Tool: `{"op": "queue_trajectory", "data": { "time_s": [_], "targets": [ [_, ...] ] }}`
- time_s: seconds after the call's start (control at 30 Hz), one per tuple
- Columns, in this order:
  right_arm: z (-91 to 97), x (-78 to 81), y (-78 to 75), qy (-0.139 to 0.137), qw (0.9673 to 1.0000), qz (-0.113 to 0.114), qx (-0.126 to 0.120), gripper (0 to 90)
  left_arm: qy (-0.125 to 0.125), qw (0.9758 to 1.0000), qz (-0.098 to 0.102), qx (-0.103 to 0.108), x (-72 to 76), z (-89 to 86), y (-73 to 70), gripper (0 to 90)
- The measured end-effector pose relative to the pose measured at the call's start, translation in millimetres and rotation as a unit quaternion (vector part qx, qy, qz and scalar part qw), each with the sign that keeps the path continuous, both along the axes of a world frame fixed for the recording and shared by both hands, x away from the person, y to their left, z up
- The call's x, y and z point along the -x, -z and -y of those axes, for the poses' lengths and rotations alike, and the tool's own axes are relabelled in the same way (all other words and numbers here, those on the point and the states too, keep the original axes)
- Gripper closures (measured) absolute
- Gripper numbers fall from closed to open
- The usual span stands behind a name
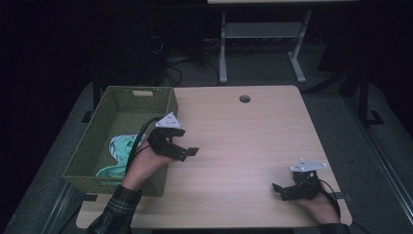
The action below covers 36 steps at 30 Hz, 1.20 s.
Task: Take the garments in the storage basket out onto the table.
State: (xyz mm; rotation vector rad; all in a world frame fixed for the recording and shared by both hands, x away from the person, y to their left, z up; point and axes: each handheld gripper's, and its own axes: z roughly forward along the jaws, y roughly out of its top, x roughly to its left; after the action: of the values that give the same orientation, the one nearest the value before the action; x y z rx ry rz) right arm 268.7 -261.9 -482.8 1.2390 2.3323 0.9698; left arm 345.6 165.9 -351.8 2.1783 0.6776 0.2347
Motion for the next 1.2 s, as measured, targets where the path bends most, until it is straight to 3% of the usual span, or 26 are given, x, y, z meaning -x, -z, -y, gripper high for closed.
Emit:
{"op": "queue_trajectory", "data": {
  "time_s": [0.3,1.2],
  "targets": [
    [0.0,0.0,0.0,0.0,1.0,0.0,0.0,0.0,-0.011,0.9998,0.004,-0.015,-1.5,-16.9,-1.5,14.3],
    [-0.1,0.0,0.0,0.001,1.0,0.0,-0.001,0.0,-0.066,0.9975,0.023,-0.011,-0.2,-76.8,-9.7,14.2]
  ]
}}
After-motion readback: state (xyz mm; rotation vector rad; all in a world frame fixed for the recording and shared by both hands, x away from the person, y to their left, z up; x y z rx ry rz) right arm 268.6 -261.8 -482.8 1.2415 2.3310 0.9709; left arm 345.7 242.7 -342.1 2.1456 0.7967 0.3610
